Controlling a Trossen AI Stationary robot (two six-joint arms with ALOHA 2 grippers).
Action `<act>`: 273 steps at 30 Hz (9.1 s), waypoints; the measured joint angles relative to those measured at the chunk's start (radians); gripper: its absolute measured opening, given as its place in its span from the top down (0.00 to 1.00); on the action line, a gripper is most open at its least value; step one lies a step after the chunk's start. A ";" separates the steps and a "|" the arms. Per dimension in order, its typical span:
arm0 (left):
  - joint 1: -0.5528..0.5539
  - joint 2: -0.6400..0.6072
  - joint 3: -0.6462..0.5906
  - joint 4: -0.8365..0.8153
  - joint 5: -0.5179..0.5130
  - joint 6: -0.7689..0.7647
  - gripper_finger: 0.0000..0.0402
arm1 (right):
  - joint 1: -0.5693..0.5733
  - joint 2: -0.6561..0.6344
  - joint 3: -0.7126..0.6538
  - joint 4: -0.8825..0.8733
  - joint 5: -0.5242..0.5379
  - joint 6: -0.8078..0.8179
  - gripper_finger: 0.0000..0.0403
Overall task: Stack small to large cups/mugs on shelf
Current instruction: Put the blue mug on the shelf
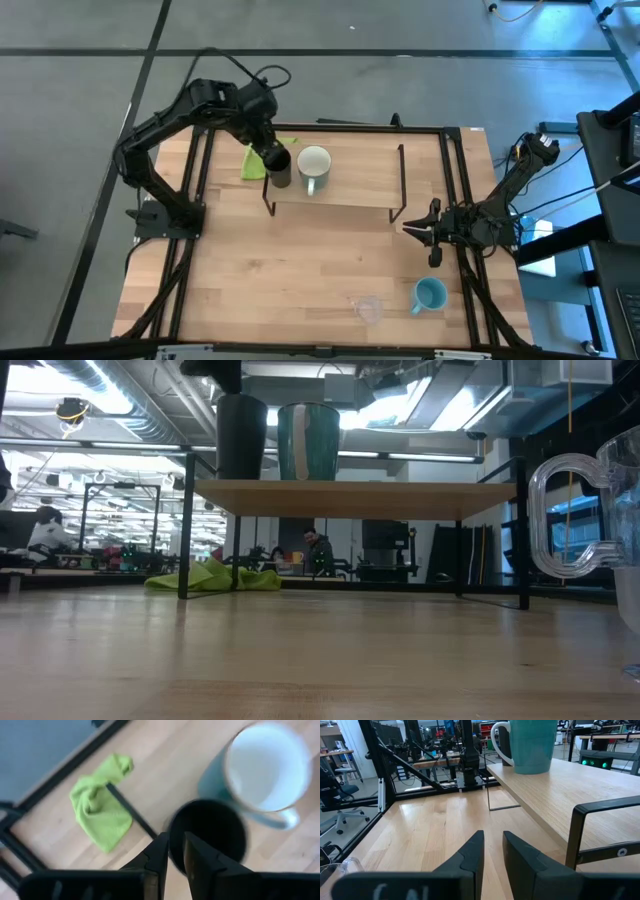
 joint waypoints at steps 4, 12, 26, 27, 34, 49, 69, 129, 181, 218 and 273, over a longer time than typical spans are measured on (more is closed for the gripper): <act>-0.039 -0.001 0.117 0.001 -0.031 -0.011 0.85 | 0.000 0.000 0.000 0.000 0.000 0.000 0.82; -0.217 -0.001 0.177 0.056 -0.091 -0.015 0.85 | 0.000 0.000 0.000 0.000 0.000 -0.001 0.82; -0.641 -0.001 0.034 0.215 -0.391 -0.181 0.84 | 0.000 0.000 0.000 0.000 0.000 0.000 0.82; -0.671 -0.001 0.019 0.225 -0.403 -0.182 0.84 | 0.000 0.000 0.000 0.000 0.000 0.000 0.82; -0.850 0.000 -0.028 0.229 -0.430 -0.081 0.85 | 0.000 0.000 0.000 0.000 0.000 -0.002 0.82; -1.285 0.000 -0.029 0.378 -0.817 -0.198 0.85 | 0.000 0.000 0.000 0.000 0.000 0.000 0.82; -1.359 0.000 -0.028 0.656 -1.181 -0.250 0.85 | -0.003 0.000 0.000 0.019 0.025 -0.011 0.82; -1.269 0.000 -0.028 0.610 -1.113 -0.149 0.85 | 0.082 0.651 1.623 -0.365 0.542 -0.641 0.82; -1.091 -0.013 -0.028 0.372 -0.724 -0.290 0.85 | -0.458 0.817 1.787 -1.996 -0.785 -0.245 0.82; -1.225 -0.040 -0.036 0.349 -0.709 -0.076 0.85 | 0.028 1.055 1.584 -1.796 -0.796 1.156 0.72; -1.278 -0.039 -0.414 0.422 -0.731 -0.318 0.85 | 0.056 0.956 1.618 -1.991 -0.740 2.002 0.72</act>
